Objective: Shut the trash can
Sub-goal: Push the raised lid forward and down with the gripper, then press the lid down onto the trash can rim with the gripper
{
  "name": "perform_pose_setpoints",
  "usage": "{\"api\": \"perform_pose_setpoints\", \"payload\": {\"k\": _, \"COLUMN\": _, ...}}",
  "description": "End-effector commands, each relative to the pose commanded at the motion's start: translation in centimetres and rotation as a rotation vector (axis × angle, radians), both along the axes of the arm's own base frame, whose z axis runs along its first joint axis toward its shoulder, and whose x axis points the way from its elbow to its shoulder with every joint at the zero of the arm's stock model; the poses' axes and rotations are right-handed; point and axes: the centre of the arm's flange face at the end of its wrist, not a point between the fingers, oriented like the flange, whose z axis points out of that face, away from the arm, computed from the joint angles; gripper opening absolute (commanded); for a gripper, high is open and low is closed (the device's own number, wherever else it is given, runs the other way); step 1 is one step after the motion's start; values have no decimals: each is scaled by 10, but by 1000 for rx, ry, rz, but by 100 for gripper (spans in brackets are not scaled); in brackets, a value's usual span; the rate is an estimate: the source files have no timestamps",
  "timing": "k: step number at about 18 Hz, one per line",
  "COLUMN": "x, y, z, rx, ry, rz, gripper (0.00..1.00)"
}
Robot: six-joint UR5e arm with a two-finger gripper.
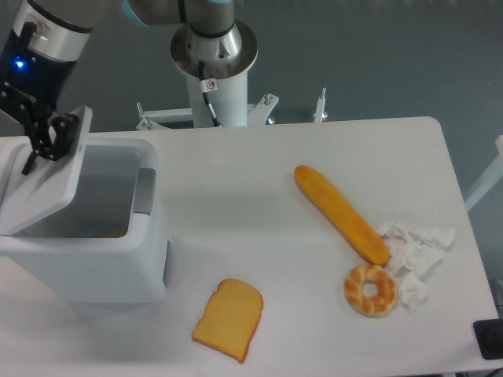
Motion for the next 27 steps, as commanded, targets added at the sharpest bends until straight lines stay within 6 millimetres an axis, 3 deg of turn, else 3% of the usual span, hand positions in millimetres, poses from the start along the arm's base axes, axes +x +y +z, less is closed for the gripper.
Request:
{"api": "perform_pose_setpoints", "payload": {"k": 11, "x": -21, "y": -2, "z": -5, "rx": -11, "ry": -4, "rz": 33, "gripper": 100}}
{"api": "perform_pose_setpoints", "payload": {"k": 19, "x": -31, "y": -6, "z": -23, "rx": -20, "ry": 23, "rz": 2, "gripper": 100}}
{"api": "perform_pose_setpoints", "payload": {"k": 27, "x": -43, "y": -10, "z": -24, "rx": -20, "ry": 25, "rz": 18, "gripper": 100}}
